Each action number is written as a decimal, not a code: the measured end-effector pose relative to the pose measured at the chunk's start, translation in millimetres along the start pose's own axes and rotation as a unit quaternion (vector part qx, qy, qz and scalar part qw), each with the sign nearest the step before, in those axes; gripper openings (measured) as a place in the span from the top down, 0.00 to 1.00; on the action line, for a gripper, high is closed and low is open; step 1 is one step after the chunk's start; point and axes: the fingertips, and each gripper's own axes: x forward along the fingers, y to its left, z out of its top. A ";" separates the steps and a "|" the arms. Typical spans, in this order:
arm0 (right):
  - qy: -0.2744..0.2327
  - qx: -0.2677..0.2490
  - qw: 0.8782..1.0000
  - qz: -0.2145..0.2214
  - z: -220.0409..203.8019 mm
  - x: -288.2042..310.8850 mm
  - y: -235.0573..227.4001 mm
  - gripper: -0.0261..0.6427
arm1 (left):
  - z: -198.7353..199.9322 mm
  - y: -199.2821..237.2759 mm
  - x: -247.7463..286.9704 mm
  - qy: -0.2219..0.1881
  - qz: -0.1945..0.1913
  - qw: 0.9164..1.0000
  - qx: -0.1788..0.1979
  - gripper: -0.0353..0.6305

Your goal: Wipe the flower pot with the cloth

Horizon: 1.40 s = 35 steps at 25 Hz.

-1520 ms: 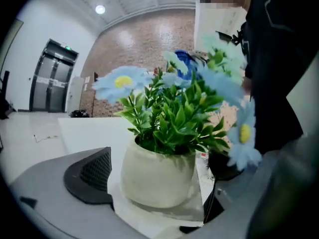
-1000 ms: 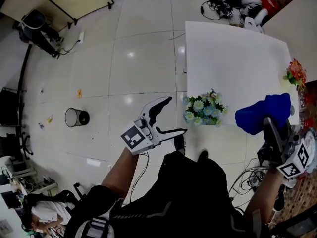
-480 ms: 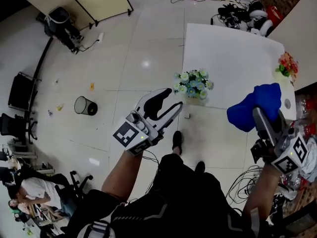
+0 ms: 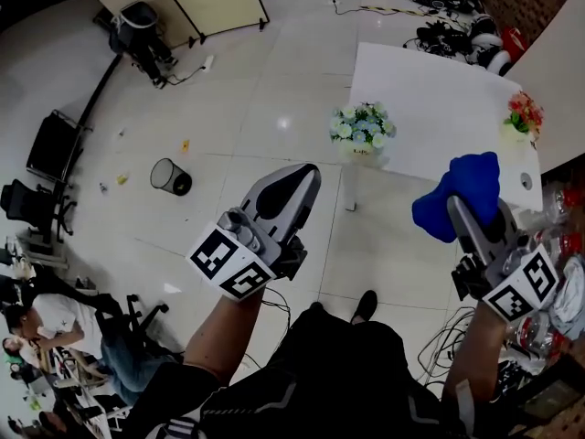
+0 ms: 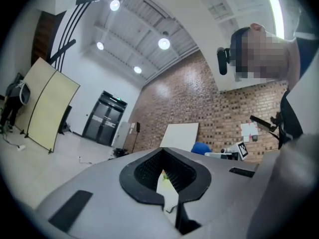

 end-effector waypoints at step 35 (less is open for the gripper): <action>0.007 -0.060 0.997 -0.057 -10.7 -161.5 219.5 0.85 | 13.2 -222.5 -157.0 0.046 -0.002 0.997 0.066 0.94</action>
